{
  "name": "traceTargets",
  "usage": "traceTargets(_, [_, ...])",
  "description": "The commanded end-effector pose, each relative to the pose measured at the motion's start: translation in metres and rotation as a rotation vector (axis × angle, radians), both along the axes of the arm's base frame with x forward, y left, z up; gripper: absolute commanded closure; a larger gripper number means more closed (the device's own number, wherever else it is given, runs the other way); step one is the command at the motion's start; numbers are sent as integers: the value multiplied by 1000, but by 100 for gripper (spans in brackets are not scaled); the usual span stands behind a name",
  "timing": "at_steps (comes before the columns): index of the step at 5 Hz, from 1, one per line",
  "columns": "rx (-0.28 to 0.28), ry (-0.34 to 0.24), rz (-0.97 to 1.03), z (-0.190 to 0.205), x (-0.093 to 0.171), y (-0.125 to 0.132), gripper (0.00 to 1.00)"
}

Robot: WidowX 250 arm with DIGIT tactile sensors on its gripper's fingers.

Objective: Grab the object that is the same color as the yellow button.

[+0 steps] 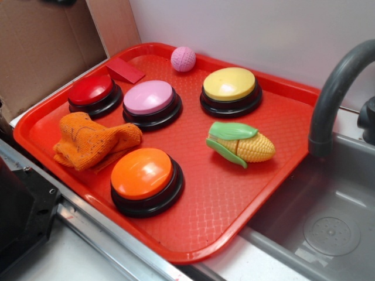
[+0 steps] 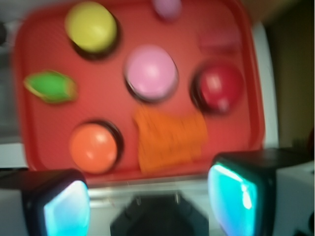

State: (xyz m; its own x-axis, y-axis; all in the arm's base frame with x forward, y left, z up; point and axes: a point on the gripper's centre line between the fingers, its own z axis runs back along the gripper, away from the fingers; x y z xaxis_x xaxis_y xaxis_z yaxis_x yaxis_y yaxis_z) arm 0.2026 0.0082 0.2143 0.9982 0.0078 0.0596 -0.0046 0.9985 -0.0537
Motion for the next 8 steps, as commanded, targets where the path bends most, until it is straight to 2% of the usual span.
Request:
traceTargets(1, [46,-25,-316,17,59,-51,0])
traceTargets(2, [54,-7,-444,10,50,-95,0])
traceTargets(3, [57,-1,-519,4,39,-121,0])
traceTargets(4, [48,-23,-630,0,18,-149,0])
traceTargets(5, [7,-35,-742,-2,-5,-151,0])
traceTargets(6, [-6,-36,-837,-4,-36,-138,0])
traceTargets(8, [-6,-36,-837,-4,-36,-138,0])
